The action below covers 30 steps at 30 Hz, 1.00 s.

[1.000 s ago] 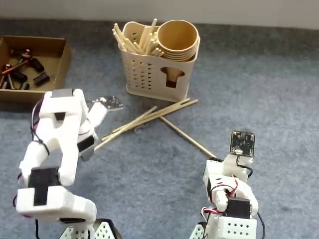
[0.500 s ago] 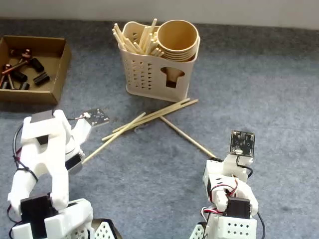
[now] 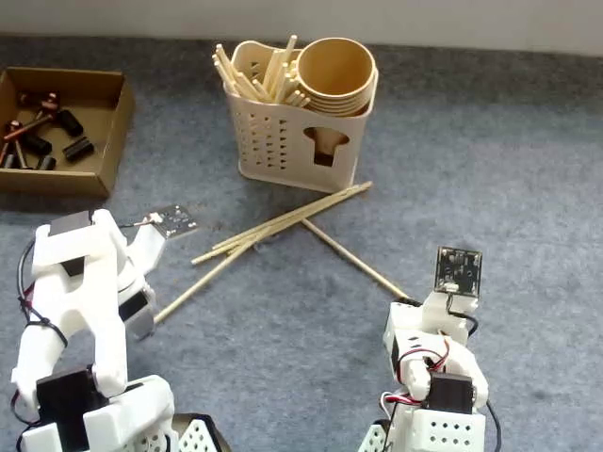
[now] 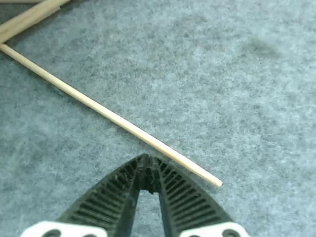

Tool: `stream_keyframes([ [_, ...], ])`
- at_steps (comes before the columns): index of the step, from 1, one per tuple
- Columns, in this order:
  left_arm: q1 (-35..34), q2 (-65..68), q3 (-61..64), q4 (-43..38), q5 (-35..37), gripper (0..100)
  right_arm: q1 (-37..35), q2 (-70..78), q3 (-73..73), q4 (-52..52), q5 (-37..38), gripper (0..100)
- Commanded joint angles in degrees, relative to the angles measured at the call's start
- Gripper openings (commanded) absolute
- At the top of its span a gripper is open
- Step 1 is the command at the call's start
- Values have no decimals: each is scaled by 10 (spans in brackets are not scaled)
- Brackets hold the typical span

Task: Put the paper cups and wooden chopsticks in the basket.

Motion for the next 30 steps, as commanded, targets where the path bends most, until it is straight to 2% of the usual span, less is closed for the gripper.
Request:
stream_keyframes([
  [1, -1, -21, -10, -1, 27, 165, 5, 2, 58, -9, 4, 5],
  [10, 0, -21, -29, -1, 29, 164, 5, 2, 58, -9, 4, 5],
  [16, 31, -22, -29, -2, 31, 163, 5, 2, 58, -9, 4, 5],
  [21, 80, -22, -63, -3, 111, 127, 5, 2, 58, -9, 4, 5],
  [26, 147, -21, -80, -4, 149, 127, 5, 2, 58, -9, 4, 5],
  [30, 197, -16, -79, -41, 184, 127, 5, 2, 58, -9, 4, 5],
])
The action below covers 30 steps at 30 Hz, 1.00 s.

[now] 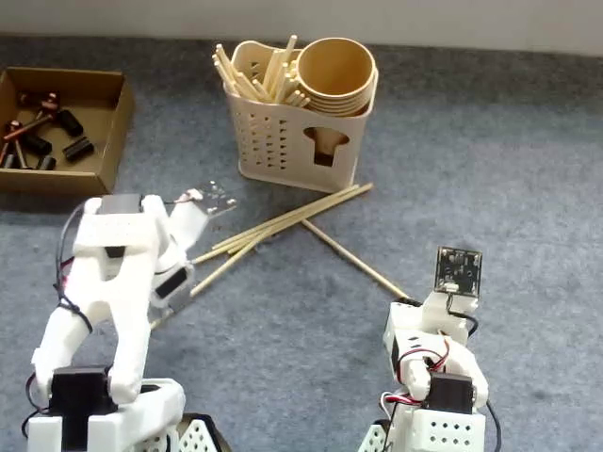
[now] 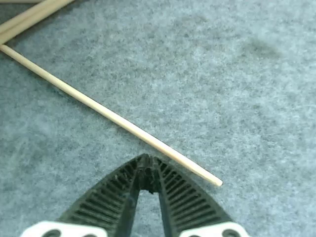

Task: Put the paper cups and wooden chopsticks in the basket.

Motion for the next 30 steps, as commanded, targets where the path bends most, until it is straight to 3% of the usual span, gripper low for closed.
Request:
stream_keyframes([
  [1, 45, -15, -24, -40, 36, 127, 5, 2, 58, -9, 4, 5],
  [6, 56, -15, -22, -97, 72, 127, 5, 2, 58, -9, 4, 5],
  [21, 137, -10, -20, -144, 108, 126, 5, 2, 58, -9, 4, 5],
  [30, 139, 175, -113, -157, 127, 123, 5, 2, 58, -9, 4, 5],
])
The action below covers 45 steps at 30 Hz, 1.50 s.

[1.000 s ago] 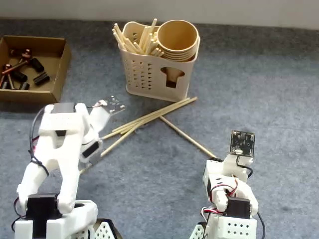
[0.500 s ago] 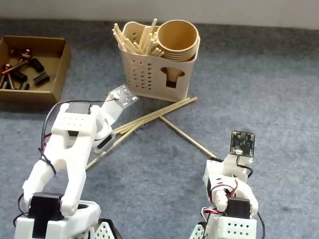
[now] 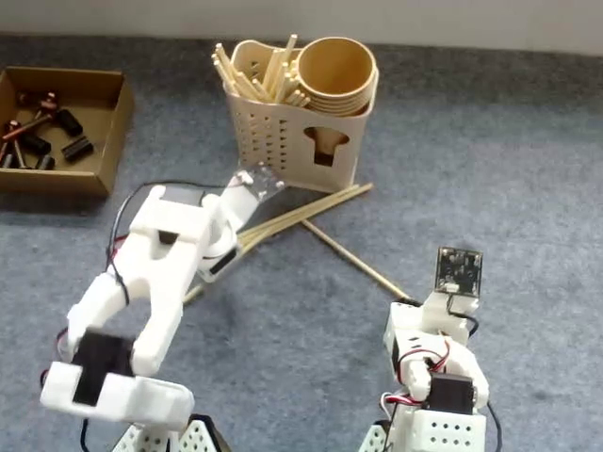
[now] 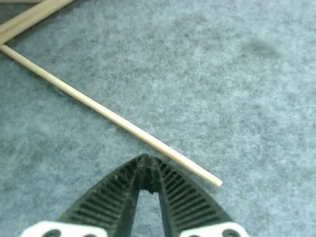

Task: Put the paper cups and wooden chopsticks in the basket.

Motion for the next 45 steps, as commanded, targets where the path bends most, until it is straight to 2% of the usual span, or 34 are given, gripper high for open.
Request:
stream_keyframes([
  [1, 12, 71, -65, -3, 5, 123, 5, 2, 58, -9, 4, 5],
  [4, 12, 121, -97, -1, 5, 115, 5, 2, 58, -9, 4, 5],
  [11, 33, 127, -110, 45, 4, 5, 5, 2, 58, -9, 4, 5],
  [23, 65, 124, -116, 126, 5, 5, 5, 2, 58, -9, 4, 5],
  [29, 65, 120, -117, 129, 5, 5, 5, 2, 58, -9, 4, 5],
  [40, 63, -49, -86, 145, 7, 5, 5, 2, 58, -9, 5, 5],
  [45, 64, -98, -91, 146, 47, 5, 5, 2, 58, -9, 4, 5],
])
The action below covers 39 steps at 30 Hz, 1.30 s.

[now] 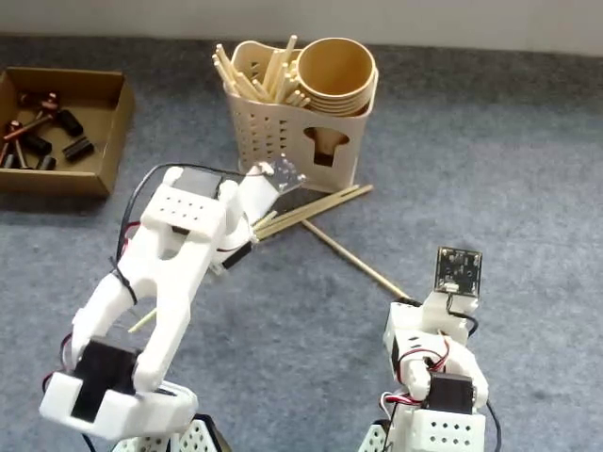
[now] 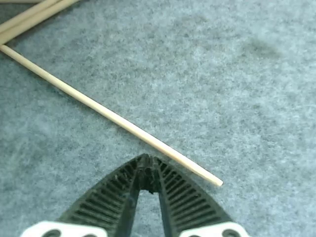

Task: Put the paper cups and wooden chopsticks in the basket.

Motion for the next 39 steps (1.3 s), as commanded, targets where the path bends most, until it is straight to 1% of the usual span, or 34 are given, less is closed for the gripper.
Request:
stream_keyframes([
  [1, 12, -56, -7, 6, 16, 5, 5, 2, 58, -9, 4, 5],
  [9, 12, -175, -7, 5, 31, 5, 5, 2, 58, -9, 4, 5],
  [15, 12, -252, -13, -10, 79, 5, 5, 2, 58, -9, 4, 5],
  [22, 8, -279, -83, -50, 156, 5, 4, 2, 58, -9, 4, 5],
  [28, 11, -282, -142, -114, 244, 5, 4, 2, 58, -9, 4, 5],
  [33, 11, -280, -196, -176, 291, 5, 4, 2, 58, -9, 4, 5],
  [35, 11, -278, -206, -213, 314, 5, 4, 2, 58, -9, 4, 5],
  [39, 10, -277, -205, -313, 363, 5, 4, 2, 58, -9, 4, 5],
])
